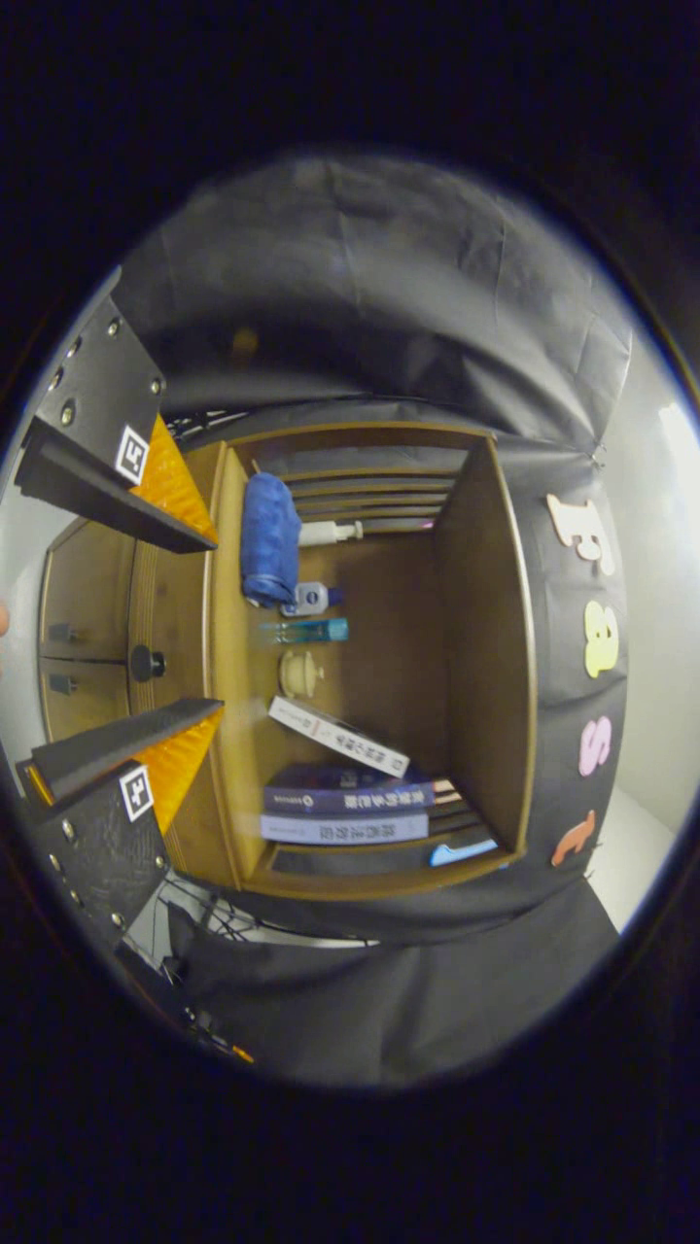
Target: Pull open the drawer, take out the items inside it, and place them on the countertop above the cabinet.
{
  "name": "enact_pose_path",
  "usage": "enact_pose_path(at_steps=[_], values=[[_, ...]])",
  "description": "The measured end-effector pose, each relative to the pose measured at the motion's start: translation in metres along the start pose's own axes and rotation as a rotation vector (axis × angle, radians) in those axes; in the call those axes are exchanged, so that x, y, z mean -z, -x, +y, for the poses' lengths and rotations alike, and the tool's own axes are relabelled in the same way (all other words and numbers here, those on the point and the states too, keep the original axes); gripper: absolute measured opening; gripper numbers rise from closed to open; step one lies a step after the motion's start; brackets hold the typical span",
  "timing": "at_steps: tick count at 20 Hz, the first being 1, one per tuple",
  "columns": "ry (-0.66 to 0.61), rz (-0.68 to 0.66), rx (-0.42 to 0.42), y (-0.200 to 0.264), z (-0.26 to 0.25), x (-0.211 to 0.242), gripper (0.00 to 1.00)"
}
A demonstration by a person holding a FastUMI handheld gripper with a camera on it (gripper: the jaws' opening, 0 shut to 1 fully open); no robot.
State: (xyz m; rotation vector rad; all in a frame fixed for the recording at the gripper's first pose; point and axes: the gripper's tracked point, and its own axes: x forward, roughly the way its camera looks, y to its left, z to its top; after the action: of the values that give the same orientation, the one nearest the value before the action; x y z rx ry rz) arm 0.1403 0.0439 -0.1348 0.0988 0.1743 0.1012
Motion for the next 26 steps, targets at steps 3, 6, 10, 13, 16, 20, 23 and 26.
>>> enact_pose_path(at_steps=[3, 6, 10, 13, 16, 20, 23, 26], values=[[-0.056, 0.055, 0.034, -0.032, -0.014, 0.034, 0.89], [-0.102, 0.113, 0.06, -0.063, -0.028, 0.065, 0.89], [-0.141, 0.197, 0.1, -0.094, -0.048, 0.107, 0.83], [-0.139, 0.279, 0.109, -0.111, -0.054, 0.139, 0.79], [-0.141, 0.277, 0.112, -0.119, -0.058, 0.145, 0.8], [-0.163, 0.25, 0.109, -0.121, -0.059, 0.145, 0.64], [-0.179, 0.236, 0.071, -0.121, -0.052, 0.145, 0.42], [-0.185, 0.252, 0.067, -0.121, -0.05, 0.147, 0.41]])
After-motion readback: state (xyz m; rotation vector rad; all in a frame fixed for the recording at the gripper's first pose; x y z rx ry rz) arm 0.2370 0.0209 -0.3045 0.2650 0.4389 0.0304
